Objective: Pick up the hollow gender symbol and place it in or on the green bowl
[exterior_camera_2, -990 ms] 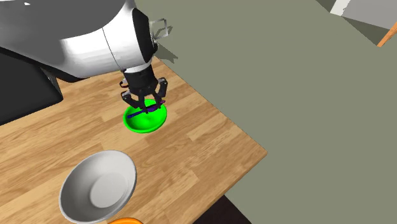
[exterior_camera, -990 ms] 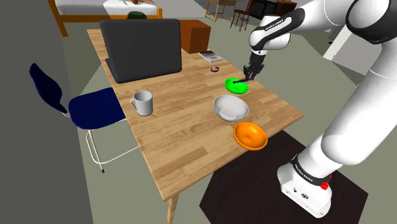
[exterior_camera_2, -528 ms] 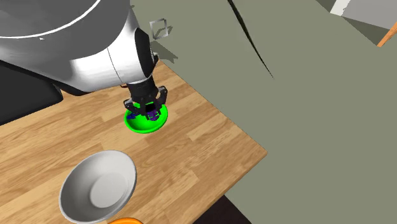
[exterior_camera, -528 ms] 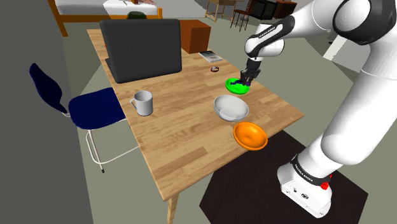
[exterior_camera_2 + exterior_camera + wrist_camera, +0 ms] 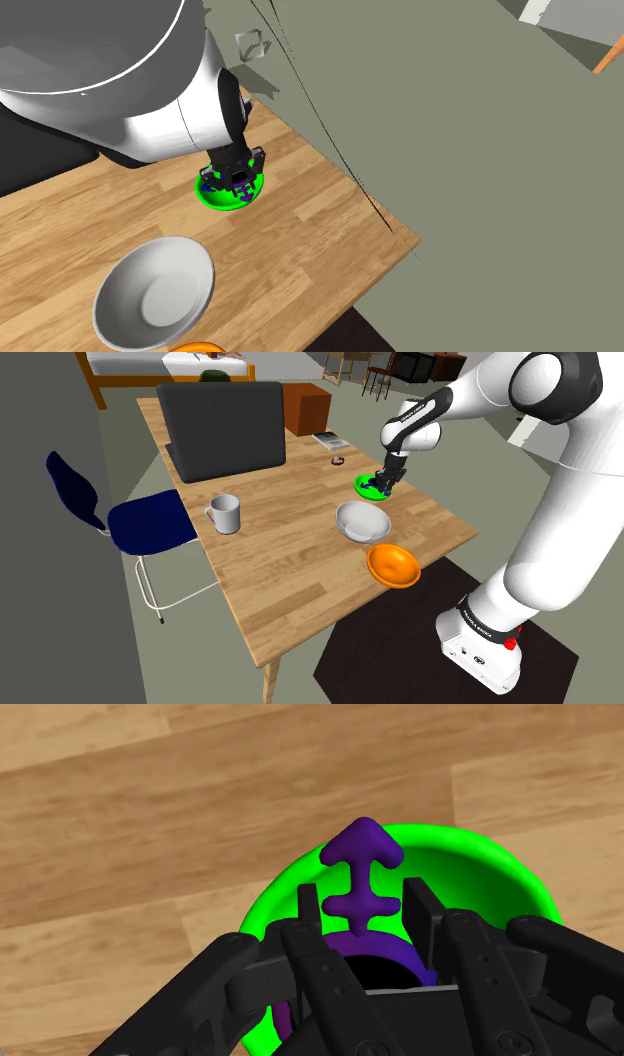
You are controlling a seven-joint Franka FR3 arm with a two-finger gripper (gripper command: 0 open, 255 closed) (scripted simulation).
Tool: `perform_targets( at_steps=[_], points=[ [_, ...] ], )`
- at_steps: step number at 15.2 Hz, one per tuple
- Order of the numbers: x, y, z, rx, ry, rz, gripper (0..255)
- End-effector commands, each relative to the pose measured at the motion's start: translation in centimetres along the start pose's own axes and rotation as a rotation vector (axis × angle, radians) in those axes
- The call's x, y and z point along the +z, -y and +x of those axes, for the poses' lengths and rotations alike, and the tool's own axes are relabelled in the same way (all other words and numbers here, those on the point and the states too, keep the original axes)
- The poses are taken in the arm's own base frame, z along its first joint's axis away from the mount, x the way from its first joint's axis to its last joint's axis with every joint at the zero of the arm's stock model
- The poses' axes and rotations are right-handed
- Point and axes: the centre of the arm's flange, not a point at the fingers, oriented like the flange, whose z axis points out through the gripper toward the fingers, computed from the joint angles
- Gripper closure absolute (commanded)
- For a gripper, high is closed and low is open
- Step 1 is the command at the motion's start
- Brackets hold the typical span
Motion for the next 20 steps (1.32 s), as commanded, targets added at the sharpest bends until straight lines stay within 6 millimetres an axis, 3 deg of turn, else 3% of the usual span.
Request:
perform_targets(
  at_steps=[1, 5, 6, 11, 15, 20],
  points=[
    [0.1, 0.0, 0.0, 0.000, 0.000, 0.000, 255],
    [0.1, 0.0, 0.0, 0.000, 0.000, 0.000, 255],
    [0.1, 0.0, 0.0, 0.000, 0.000, 0.000, 0],
    [0.1, 0.0, 0.0, 0.000, 0.000, 0.000, 0],
    [-4.9, 0.0, 0.0, 0.000, 0.000, 0.000, 0],
    [-4.9, 0.0, 0.0, 0.000, 0.000, 0.000, 0]
  ],
)
